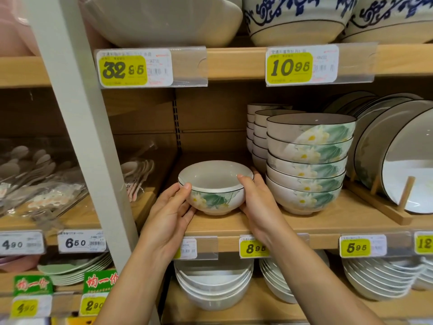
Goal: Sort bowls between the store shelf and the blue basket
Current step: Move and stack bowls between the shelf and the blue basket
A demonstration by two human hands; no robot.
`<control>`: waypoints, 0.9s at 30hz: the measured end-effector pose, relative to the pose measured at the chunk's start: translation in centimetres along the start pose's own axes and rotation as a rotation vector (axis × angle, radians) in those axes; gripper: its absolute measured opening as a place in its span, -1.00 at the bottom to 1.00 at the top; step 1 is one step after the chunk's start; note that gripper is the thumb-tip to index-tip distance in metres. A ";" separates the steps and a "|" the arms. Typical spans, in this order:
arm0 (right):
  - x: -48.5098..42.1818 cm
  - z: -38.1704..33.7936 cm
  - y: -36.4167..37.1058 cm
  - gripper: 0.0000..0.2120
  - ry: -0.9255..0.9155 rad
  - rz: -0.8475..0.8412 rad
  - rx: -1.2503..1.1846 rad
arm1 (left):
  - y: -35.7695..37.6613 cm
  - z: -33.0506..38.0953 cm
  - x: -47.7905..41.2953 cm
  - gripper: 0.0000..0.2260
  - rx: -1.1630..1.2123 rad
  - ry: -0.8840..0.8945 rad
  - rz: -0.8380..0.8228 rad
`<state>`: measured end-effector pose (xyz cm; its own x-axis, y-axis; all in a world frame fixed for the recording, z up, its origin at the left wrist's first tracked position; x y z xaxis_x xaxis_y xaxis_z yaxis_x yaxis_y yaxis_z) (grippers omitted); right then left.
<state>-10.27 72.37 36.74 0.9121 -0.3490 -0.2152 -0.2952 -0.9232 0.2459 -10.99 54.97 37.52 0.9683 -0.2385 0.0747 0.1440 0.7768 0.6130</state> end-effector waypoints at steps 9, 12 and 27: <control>-1.5 -0.9 0.0 -0.87 0.136 0.118 -0.173 | -0.7 -0.7 0.7 -0.46 0.013 0.032 0.079; -1.8 -0.9 0.2 -0.78 0.149 0.135 -0.172 | -1.0 -0.6 1.0 -0.66 0.087 0.020 0.079; -3.5 0.3 1.0 -0.59 0.156 0.255 -0.088 | -0.2 -0.3 -1.6 -0.39 -0.138 -0.018 -0.011</control>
<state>-13.82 72.59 37.44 0.8463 -0.5327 0.0099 -0.5008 -0.7890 0.3559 -12.49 55.33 37.06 0.9629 -0.2566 0.0832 0.1825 0.8468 0.4996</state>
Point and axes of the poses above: each hand's wrist, its own x-axis away from the middle knuckle, its own y-axis out of the palm, z = x × y, the point moved 2 cm from there along -x, towards the middle knuckle, and after that the axes turned 5 degrees about -y, right-handed, at the moved point
